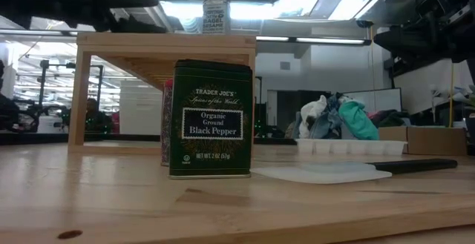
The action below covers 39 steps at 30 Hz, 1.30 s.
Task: Shelf spices
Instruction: Remove the white seasoning bottle from the shelf
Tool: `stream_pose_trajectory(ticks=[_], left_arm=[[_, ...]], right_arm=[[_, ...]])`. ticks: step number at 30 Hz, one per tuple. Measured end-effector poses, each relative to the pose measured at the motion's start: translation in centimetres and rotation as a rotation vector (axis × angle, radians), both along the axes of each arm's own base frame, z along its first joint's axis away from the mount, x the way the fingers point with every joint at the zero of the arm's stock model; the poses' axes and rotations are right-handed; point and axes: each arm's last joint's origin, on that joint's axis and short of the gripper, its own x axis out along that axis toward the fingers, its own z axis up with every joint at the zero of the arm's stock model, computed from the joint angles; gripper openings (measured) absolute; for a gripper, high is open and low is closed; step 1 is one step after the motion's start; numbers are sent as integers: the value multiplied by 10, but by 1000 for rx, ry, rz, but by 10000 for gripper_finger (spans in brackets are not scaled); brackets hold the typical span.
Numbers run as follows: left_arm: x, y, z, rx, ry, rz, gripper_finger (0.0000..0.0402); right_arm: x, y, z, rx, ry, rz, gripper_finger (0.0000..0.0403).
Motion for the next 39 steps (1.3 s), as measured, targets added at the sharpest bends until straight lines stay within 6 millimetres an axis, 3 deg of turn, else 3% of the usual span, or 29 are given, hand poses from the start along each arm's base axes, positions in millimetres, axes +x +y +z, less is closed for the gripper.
stream_pose_trajectory(ticks=[14, 22, 30, 39], left_arm=[[21, 30, -6, 13, -11, -50, 363], [51, 38, 14, 90, 16, -95, 363], [77, 46, 17, 88, 98, -133, 363], [94, 49, 26, 85, 94, -166, 363]], right_arm=[[0, 0, 0, 0, 0, 0, 17], [0, 0, 0, 0, 0, 0, 17], [0, 0, 0, 0, 0, 0, 17], [0, 0, 0, 0, 0, 0, 17]])
